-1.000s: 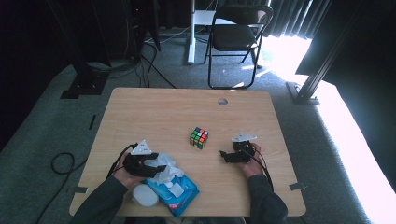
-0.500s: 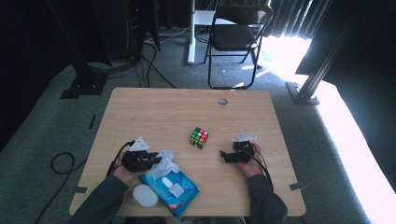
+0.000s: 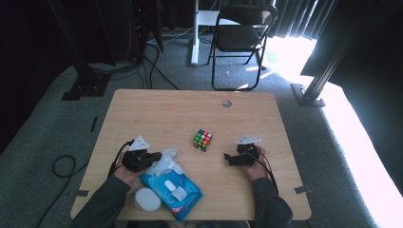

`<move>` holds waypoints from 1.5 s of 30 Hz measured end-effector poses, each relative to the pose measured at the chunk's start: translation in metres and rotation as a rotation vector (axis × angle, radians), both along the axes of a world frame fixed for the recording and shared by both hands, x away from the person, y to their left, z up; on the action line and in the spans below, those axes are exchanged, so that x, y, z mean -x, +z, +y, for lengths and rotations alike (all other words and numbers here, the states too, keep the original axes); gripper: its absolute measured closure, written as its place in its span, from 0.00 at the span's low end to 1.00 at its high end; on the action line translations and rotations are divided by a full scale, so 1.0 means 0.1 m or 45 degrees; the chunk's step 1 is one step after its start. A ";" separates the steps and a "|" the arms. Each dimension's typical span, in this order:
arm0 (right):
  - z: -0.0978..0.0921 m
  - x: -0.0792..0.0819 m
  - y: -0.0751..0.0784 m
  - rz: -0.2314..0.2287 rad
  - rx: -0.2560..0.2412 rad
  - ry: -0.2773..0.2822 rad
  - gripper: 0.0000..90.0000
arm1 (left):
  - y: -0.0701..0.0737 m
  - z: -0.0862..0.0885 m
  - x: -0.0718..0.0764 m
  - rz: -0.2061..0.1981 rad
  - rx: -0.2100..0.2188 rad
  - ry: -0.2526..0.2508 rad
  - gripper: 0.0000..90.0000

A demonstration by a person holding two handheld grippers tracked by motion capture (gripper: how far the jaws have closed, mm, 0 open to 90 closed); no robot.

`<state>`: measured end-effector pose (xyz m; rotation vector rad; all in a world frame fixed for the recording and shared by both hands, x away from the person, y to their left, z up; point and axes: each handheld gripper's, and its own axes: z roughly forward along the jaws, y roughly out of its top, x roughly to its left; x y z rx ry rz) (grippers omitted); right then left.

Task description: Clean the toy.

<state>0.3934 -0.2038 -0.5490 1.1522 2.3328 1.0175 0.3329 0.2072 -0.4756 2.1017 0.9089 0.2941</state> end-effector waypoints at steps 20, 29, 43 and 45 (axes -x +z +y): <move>0.01 0.00 0.00 0.005 0.004 0.017 0.18 | 0.23 0.10 -0.16 -0.107 0.048 0.075 0.98; 0.03 0.00 0.00 0.008 0.010 0.017 0.15 | 0.30 0.12 -0.25 -0.138 0.070 0.082 0.98; 0.24 -0.01 0.07 0.005 0.027 0.117 0.24 | 0.28 0.11 -0.42 -0.134 0.074 0.083 0.98; 0.29 -0.02 0.09 0.001 -0.002 0.138 0.24 | 0.29 0.10 -0.44 -0.135 0.072 0.084 0.98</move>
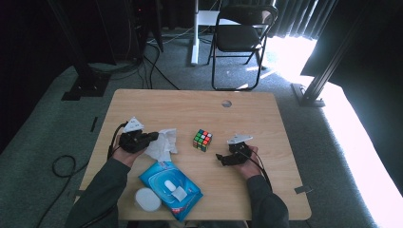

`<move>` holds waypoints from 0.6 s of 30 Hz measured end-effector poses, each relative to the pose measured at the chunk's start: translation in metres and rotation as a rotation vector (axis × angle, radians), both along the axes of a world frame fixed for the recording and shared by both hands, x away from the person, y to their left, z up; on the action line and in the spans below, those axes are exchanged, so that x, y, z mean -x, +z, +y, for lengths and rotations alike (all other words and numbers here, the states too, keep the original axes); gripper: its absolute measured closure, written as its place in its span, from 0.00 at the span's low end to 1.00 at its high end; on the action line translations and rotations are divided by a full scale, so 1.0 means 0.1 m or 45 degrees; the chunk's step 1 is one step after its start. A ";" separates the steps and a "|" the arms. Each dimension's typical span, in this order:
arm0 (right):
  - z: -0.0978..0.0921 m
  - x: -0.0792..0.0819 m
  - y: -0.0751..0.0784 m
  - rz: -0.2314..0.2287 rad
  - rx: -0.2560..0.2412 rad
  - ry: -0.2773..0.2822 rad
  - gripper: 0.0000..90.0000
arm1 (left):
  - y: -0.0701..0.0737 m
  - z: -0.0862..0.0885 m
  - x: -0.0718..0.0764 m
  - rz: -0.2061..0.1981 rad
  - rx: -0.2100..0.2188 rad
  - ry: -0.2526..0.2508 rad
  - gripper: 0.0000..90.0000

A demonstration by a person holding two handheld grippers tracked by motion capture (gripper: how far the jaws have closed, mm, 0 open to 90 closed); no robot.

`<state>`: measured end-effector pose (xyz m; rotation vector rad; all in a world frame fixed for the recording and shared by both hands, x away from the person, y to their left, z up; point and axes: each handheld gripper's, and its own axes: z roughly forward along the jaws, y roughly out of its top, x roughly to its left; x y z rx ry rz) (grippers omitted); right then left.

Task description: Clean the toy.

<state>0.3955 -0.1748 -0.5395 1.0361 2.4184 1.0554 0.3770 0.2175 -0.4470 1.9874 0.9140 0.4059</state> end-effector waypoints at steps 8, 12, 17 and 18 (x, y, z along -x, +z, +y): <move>0.20 -0.06 0.06 -0.034 -0.044 0.071 0.22 | 0.03 -0.01 -0.06 -0.013 0.007 0.005 0.98; 0.30 -0.13 0.07 -0.049 -0.050 0.078 0.20 | 0.03 0.00 -0.09 -0.011 0.010 0.014 0.98; 0.42 -0.20 0.09 -0.072 -0.062 0.082 0.17 | 0.02 0.01 -0.12 -0.005 0.024 0.018 0.98; 0.44 -0.22 0.09 -0.071 -0.060 0.091 0.17 | 0.02 0.01 -0.12 -0.005 0.027 0.018 0.98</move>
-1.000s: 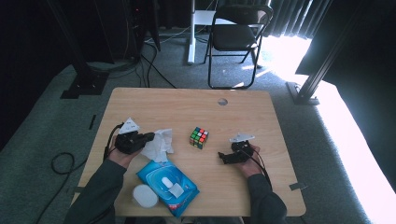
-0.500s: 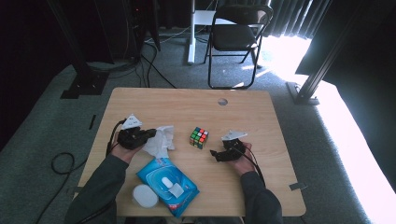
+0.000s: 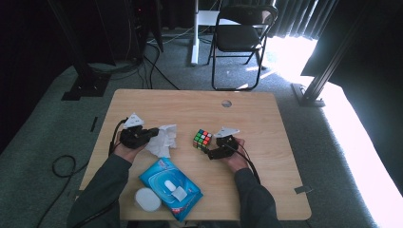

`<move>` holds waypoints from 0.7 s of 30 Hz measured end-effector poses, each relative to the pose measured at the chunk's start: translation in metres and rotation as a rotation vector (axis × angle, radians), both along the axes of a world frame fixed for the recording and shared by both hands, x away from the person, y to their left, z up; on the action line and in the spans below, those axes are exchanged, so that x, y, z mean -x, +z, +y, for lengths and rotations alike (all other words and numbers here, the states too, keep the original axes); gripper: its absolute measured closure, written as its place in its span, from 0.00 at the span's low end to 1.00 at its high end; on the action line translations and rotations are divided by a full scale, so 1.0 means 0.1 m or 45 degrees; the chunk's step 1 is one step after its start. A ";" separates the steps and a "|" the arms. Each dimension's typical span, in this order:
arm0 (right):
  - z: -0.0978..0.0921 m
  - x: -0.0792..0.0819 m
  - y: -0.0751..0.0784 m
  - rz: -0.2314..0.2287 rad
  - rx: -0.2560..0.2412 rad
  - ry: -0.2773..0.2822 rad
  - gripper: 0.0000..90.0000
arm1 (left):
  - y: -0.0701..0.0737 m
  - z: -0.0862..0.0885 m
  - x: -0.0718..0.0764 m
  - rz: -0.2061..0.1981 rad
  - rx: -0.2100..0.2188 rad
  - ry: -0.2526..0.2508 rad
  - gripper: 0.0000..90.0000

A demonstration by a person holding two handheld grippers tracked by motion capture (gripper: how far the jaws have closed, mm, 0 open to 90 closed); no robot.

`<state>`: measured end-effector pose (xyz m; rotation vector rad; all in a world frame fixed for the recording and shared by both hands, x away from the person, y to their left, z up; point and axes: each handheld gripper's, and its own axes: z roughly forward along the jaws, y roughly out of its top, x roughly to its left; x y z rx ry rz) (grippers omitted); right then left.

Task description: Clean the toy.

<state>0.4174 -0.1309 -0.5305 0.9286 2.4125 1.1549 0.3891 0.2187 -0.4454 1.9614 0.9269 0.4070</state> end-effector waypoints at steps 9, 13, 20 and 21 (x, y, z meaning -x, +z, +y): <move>0.16 -0.14 -0.07 0.017 0.027 0.019 0.17 | 0.00 0.00 -0.03 0.005 0.016 0.001 0.98; 0.19 -0.18 -0.10 0.012 0.044 0.010 0.18 | 0.00 0.00 -0.04 0.009 0.016 -0.002 0.98; 0.22 -0.20 -0.15 0.029 0.054 0.040 0.29 | -0.02 0.00 -0.06 0.016 0.029 -0.006 0.98; 0.23 -0.20 -0.15 0.028 0.052 0.042 0.33 | -0.02 0.00 -0.06 0.017 0.029 -0.009 0.98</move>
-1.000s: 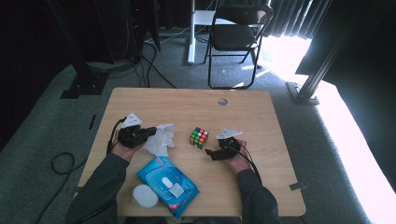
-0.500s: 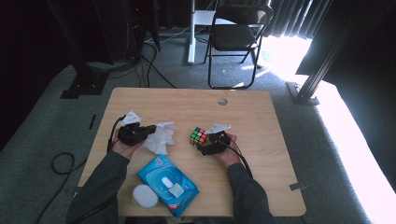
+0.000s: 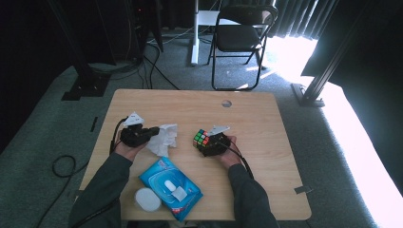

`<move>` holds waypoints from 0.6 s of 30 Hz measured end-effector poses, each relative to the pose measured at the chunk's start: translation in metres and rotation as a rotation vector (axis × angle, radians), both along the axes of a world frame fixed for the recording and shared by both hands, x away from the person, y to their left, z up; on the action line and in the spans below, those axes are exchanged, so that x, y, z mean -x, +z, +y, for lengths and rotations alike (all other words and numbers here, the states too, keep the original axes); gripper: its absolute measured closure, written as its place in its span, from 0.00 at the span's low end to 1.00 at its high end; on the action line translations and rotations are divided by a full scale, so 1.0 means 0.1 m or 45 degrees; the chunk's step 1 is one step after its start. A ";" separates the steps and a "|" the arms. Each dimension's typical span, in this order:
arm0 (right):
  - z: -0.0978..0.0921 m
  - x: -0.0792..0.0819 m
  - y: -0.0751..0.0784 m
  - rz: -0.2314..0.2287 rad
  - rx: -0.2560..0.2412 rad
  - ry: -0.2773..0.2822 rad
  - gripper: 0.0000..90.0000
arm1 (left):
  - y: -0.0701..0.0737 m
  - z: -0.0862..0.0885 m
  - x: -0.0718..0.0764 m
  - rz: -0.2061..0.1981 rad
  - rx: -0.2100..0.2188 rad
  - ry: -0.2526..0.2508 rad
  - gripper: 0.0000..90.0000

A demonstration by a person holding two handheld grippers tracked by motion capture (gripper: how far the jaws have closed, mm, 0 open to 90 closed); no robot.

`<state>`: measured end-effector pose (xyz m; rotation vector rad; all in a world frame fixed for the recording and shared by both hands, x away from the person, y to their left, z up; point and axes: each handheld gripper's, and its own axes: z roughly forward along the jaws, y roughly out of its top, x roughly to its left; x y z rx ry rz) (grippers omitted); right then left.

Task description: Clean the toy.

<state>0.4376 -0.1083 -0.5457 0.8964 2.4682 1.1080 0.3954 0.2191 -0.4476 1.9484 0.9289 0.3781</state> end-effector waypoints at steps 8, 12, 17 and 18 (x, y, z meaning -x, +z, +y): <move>0.01 0.03 0.01 -0.037 0.006 -0.002 0.37 | 0.02 -0.01 -0.02 0.003 0.029 -0.006 0.98; 0.03 0.04 0.03 -0.048 -0.009 0.004 0.38 | 0.04 -0.02 -0.03 0.000 0.035 -0.015 0.98; 0.09 0.06 0.09 -0.070 -0.004 0.022 0.38 | 0.06 -0.05 -0.04 -0.001 0.037 -0.027 0.98; 0.10 0.06 0.10 -0.073 -0.002 0.028 0.38 | 0.06 -0.05 -0.04 0.000 0.040 -0.032 0.98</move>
